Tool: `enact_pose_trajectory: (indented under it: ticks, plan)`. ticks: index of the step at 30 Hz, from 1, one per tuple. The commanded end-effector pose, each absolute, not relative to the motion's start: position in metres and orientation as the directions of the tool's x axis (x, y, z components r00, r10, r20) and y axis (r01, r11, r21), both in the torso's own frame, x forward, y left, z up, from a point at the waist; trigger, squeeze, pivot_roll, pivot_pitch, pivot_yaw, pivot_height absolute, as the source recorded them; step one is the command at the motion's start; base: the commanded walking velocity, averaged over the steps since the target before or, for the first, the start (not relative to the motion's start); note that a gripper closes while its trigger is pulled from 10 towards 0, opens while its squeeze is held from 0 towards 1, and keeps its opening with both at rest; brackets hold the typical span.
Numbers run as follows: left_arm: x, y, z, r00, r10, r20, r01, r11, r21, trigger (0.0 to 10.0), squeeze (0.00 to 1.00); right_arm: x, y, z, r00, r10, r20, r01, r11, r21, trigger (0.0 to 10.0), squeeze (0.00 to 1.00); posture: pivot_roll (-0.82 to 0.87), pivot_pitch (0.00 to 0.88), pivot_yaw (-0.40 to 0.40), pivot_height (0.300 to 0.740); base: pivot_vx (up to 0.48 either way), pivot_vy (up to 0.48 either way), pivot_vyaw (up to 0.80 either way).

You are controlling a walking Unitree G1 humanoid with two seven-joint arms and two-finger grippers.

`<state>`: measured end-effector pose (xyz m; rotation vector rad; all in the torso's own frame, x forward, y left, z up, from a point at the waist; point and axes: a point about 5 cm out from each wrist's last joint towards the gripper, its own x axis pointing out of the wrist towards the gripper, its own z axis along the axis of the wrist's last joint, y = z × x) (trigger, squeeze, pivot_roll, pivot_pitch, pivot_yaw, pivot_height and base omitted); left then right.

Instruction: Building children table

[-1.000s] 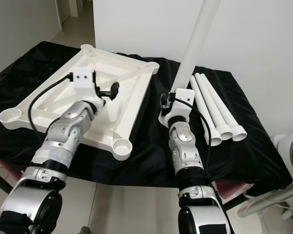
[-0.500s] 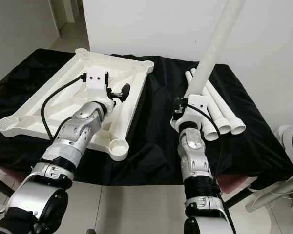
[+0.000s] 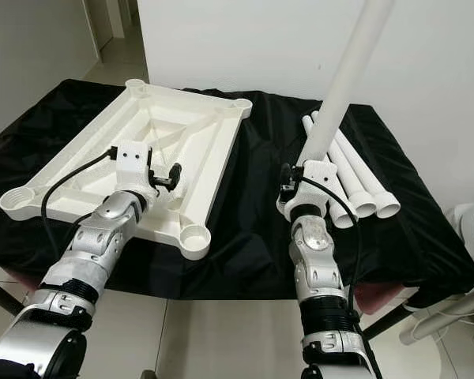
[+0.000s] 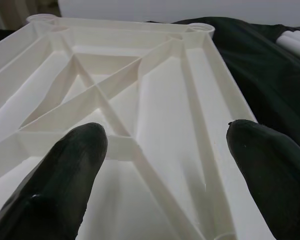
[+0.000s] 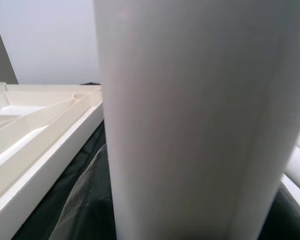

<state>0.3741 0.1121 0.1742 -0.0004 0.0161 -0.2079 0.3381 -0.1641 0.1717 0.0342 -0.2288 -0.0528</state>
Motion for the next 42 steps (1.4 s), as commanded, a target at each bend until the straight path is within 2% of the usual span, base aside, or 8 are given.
enact_pose_trajectory:
  ticks: [1, 12, 16, 42]
  plan:
    - [0.375, 0.106, 0.178, 0.962, -0.274, -0.003, 0.274, 0.962, 0.005, 10.0, 0.00, 0.336, -0.170, 0.172, 0.972, -0.076, 0.223, 0.071, 0.997, 0.033, 10.0, 0.00, -0.05, 0.000, 0.016, 0.740, 0.000, 0.000, 0.00]
    - [0.377, 0.110, 0.179, 0.965, -0.262, 0.001, 0.262, 0.965, 0.021, 10.0, 0.00, 0.332, -0.174, 0.171, 0.970, -0.092, 0.227, 0.087, 0.996, 0.029, 10.0, 0.00, -0.07, 0.002, 0.037, 0.740, 0.000, 0.000, 0.00]
    - [0.378, 0.119, 0.176, 0.979, -0.205, 0.007, 0.204, 0.977, 0.057, 10.0, 0.00, 0.333, -0.170, 0.171, 0.971, -0.078, 0.224, 0.073, 0.997, 0.029, 10.0, 0.00, -0.06, 0.000, 0.019, 0.740, 0.000, 0.000, 0.00]
    - [0.370, 0.139, 0.165, 0.992, -0.123, -0.007, 0.123, 0.989, 0.079, 10.0, 0.00, 0.343, -0.155, 0.163, 0.983, -0.002, 0.181, -0.004, 1.000, 0.029, 10.0, 0.00, 0.08, 0.000, -0.058, 0.740, 0.000, 0.000, 0.00]
